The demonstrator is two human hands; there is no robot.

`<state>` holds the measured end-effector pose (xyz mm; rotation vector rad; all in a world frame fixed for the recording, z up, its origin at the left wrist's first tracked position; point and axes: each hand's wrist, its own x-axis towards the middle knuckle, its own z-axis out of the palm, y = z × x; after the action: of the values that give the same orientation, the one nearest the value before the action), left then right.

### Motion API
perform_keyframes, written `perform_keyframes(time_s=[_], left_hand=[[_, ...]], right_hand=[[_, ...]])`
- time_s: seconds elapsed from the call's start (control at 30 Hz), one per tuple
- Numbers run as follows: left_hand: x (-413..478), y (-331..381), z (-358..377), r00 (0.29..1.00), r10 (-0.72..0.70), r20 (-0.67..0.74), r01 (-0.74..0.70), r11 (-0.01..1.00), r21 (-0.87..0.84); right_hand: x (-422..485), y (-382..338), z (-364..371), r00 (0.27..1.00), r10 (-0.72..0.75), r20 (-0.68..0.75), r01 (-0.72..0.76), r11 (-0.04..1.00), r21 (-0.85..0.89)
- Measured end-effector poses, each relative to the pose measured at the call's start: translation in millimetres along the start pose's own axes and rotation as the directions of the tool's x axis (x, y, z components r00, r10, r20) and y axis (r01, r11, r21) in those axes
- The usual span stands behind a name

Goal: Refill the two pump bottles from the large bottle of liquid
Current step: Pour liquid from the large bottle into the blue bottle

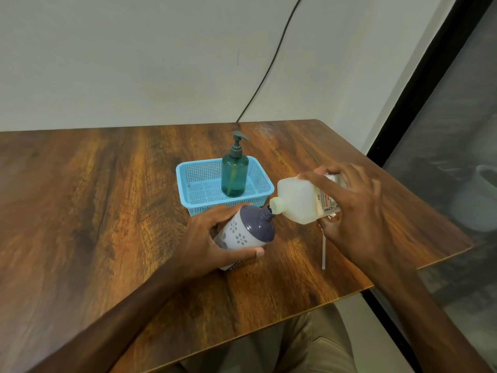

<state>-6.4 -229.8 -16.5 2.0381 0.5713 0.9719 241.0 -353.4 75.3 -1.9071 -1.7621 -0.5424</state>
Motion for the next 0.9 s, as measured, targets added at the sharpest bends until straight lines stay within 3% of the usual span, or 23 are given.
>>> perform_keyframes(time_s=[0.9], left_hand=[[-0.4, 0.3, 0.0, 1.000, 0.011, 0.004, -0.011, 1.000, 0.016]], right_hand=[[2.7, 1.8, 1.5, 0.999, -0.053, -0.010, 0.053, 0.998, -0.015]])
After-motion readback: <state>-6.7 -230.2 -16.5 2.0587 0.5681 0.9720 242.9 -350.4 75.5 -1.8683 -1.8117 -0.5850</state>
